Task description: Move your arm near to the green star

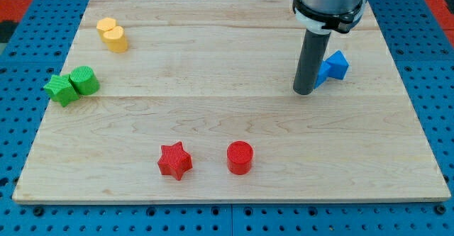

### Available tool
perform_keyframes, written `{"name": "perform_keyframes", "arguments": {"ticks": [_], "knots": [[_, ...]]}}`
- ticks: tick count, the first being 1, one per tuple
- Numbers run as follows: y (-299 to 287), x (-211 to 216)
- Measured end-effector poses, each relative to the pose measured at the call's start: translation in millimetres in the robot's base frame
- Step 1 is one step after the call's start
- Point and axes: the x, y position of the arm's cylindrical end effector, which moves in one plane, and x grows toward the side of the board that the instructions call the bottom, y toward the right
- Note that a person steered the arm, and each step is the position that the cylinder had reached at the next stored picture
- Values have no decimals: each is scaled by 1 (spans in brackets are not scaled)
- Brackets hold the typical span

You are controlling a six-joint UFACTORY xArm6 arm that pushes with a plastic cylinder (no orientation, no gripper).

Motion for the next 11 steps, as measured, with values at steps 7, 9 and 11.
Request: {"name": "perform_keyframes", "arguments": {"ticks": [7, 9, 11], "knots": [[-130, 47], [-238, 72], [-359, 66]]}}
